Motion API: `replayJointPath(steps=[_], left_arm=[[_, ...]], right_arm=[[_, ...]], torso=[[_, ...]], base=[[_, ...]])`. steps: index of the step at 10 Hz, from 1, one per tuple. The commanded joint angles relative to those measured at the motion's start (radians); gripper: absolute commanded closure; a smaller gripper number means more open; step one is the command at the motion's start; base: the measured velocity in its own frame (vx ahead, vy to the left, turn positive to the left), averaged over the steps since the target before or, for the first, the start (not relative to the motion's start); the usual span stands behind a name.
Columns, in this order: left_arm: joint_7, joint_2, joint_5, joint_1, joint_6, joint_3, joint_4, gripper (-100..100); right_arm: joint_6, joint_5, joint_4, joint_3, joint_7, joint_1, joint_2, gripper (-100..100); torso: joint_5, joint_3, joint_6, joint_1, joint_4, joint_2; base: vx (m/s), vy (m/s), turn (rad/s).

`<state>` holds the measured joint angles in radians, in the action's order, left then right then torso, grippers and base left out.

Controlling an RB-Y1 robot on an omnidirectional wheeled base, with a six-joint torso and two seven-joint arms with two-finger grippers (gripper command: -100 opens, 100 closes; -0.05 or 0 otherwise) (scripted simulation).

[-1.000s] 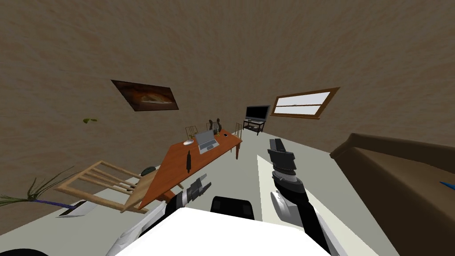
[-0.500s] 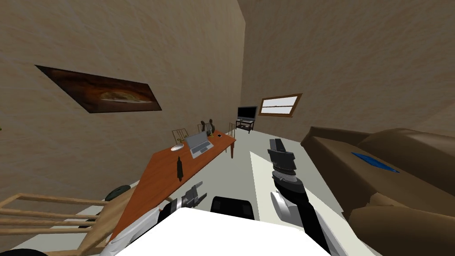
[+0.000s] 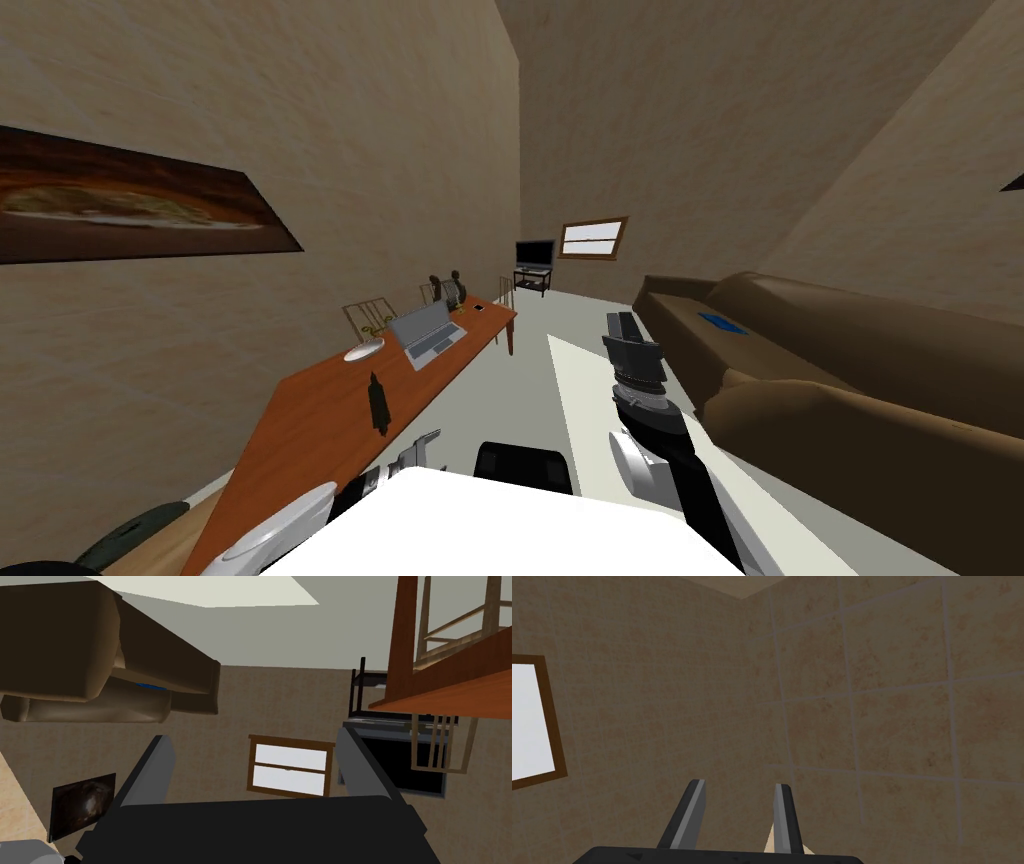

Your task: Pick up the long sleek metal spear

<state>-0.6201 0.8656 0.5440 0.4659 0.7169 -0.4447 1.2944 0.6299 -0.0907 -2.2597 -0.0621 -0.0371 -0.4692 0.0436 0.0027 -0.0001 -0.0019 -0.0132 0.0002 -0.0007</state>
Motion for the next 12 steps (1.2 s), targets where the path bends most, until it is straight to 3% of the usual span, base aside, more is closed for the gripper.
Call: replayJointPath(steps=[1,2,3,4,5,6,7,8,10,11,12], left_arm=[[-0.028,0.016,0.011,-0.004,-0.012,-0.017,-0.027,-100],[-0.072,0.046,0.027,-0.007,-0.020,-0.046,-0.071,-100],[-0.073,0.046,0.027,-0.007,-0.020,-0.046,-0.076,-100],[-0.116,0.076,0.043,-0.010,-0.029,-0.075,-0.125,-100],[-0.118,0.076,0.043,-0.010,-0.029,-0.075,-0.125,-100],[-0.155,0.104,0.058,-0.013,-0.039,-0.103,-0.165,-100],[-0.162,0.104,0.058,-0.013,-0.039,-0.103,-0.171,-100],[-0.205,0.130,0.071,-0.016,-0.049,-0.131,-0.210,-100],[-0.205,0.130,0.071,-0.016,-0.049,-0.131,-0.216,-100],[-0.247,0.155,0.083,-0.019,-0.060,-0.158,-0.244,-100],[-0.247,0.155,0.083,-0.019,-0.060,-0.158,-0.259,-100]], right_arm=[[0.000,0.000,0.000,0.000,0.000,0.000,0.000,0],[0.000,0.000,0.000,0.000,0.000,0.000,0.000,0],[0.000,0.000,0.000,0.000,0.000,0.000,0.000,0],[0.000,0.000,0.000,0.000,0.000,0.000,0.000,0],[0.000,0.000,0.000,0.000,0.000,0.000,0.000,0],[0.000,0.000,0.000,0.000,0.000,0.000,0.000,0],[0.000,0.000,0.000,0.000,0.000,0.000,0.000,0],[0.000,0.000,0.000,0.000,0.000,0.000,0.000,0],[0.000,0.000,0.000,0.000,0.000,0.000,0.000,0],[0.000,0.000,0.000,0.000,0.000,0.000,0.000,0],[0.000,0.000,0.000,0.000,0.000,0.000,0.000,0]], torso=[[0.000,0.000,0.000,0.000,0.000,0.000],[0.000,0.000,0.000,0.001,0.000,-0.001],[0.000,-0.001,0.000,-0.001,0.000,-0.001],[0.000,-0.001,0.000,0.000,0.000,-0.001],[0.000,0.000,0.000,-0.001,0.000,-0.001],[0.000,-0.001,-0.001,0.000,0.000,-0.001],[0.000,0.000,0.000,0.000,0.000,-0.001],[0.000,-0.001,-0.001,0.000,0.000,-0.002],[0.000,0.000,-0.001,0.000,0.000,-0.001],[0.000,-0.001,-0.002,0.002,0.000,-0.003],[0.000,-0.002,0.000,0.001,0.000,-0.003]], base=[[-0.031,0.068,-0.318],[-0.033,0.086,-0.400],[-0.035,0.074,-0.342],[-0.047,0.086,-0.424],[-0.040,0.070,-0.216],[-0.044,0.065,-0.356],[-0.040,0.064,-0.275],[-0.058,0.069,-0.386],[-0.037,0.053,-0.107],[-0.029,0.047,-0.332],[-0.036,0.069,-0.229]])
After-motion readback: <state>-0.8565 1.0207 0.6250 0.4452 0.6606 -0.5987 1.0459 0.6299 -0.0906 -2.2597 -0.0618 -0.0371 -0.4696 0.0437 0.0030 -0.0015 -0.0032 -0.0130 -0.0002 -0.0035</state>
